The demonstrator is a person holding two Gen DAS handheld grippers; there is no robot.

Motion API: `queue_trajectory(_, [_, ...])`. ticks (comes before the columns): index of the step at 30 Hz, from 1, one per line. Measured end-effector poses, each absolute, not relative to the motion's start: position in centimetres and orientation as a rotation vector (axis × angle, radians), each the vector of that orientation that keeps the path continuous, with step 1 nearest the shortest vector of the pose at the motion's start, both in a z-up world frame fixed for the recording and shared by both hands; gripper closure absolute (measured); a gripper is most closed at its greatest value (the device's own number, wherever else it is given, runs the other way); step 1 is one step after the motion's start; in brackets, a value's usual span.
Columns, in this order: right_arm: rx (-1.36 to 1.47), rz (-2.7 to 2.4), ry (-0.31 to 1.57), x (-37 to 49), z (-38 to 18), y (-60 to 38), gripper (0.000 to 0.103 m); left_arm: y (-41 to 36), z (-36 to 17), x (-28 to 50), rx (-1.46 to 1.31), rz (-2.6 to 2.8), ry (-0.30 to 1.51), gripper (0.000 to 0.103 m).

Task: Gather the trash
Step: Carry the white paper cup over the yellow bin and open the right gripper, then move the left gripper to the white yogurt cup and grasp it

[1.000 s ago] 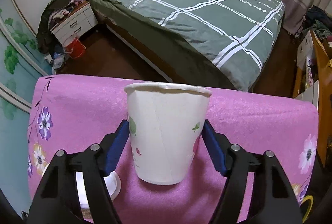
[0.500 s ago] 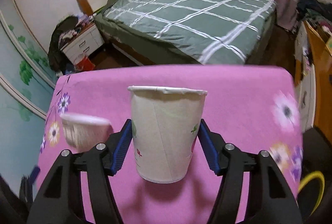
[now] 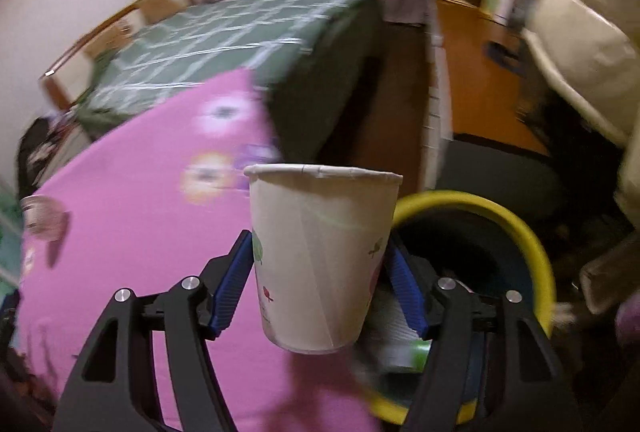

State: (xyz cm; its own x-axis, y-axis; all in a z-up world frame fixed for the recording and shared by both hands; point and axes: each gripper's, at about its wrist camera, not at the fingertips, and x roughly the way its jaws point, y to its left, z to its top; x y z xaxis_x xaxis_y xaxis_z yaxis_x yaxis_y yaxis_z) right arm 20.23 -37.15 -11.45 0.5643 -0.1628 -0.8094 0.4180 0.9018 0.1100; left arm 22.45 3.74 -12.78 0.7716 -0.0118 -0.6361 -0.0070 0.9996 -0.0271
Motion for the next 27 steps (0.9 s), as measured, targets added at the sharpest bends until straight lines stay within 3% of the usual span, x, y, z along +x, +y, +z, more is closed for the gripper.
queue_trajectory(7, [0.336, -0.481, 0.962, 17.8, -14.4, -42.8, 0.035, 3.7, -12.7, 22.4, -0.028, -0.002, 0.690, 0.008])
queue_trajectory(10, [0.350, -0.510, 0.965, 17.0, -15.1, -44.4, 0.027, 3.6, -12.6, 22.4, -0.029, -0.001, 0.697, 0.008])
queue_trajectory(27, [0.366, -0.446, 0.929, 16.1, -15.0, -44.5, 0.026, -2.2, -9.7, 27.1, 0.021, -0.154, 0.768, 0.008])
